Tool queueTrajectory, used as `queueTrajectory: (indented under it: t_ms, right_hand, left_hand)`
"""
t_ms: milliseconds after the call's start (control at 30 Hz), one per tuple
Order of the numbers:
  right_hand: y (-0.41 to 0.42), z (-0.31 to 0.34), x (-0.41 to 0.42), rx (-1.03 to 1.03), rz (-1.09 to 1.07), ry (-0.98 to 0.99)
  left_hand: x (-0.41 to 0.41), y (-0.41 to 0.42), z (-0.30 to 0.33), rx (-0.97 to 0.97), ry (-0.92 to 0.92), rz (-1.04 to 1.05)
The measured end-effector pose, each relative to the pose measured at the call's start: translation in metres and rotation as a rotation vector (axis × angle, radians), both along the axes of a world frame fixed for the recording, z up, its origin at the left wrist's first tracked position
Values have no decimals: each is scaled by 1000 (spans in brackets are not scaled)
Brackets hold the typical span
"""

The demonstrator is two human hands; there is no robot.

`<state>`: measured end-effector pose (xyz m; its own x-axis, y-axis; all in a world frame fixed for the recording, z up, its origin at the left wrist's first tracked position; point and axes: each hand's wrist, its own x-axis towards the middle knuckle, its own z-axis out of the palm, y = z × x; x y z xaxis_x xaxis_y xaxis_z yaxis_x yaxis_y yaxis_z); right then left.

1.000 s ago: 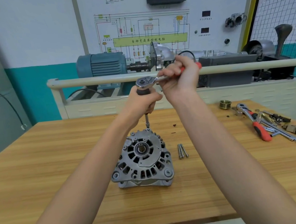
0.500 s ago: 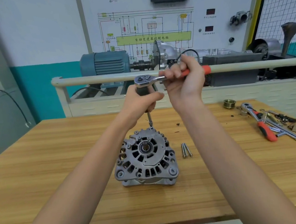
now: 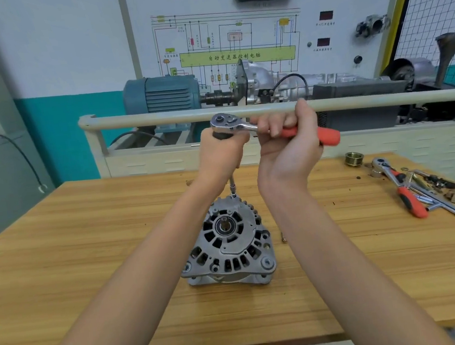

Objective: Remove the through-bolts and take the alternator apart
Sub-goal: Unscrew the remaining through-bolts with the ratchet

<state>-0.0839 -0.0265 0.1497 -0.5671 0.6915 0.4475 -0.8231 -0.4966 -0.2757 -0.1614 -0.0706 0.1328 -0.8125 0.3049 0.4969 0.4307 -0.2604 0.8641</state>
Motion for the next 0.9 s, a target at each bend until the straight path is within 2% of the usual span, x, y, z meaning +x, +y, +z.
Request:
queueTrajectory:
  t_ms: [67, 133, 300, 433, 533, 667, 733, 833, 900]
  right_hand:
    - [-9, -9, 6, 99, -110, 62]
    - [-10, -10, 9, 142, -121, 78]
    - [21, 21, -3, 65, 191, -127]
    - [39, 45, -19, 113, 453, -326]
    - [42, 49, -23, 99, 531, -348]
    - [30, 33, -15, -31, 329, -233]
    - [17, 18, -8, -46, 166, -133]
    - [-7, -5, 2, 79, -51, 21]
    - [-15, -13, 5, 187, -126, 78]
  left_hand:
    - [2, 5, 1, 9, -32, 90]
    - [2, 6, 1, -7, -34, 117]
    - [-3, -12, 1, -105, 54, -77]
    - [-8, -25, 6, -246, 160, -303]
    - [-6, -20, 5, -301, 173, -372]
    - [-4, -12, -2, -183, 116, -277]
    - [-2, -8, -2, -66, 46, -144]
    - [4, 1, -2, 71, -38, 98]
    - [6, 6, -3, 126, -61, 183]
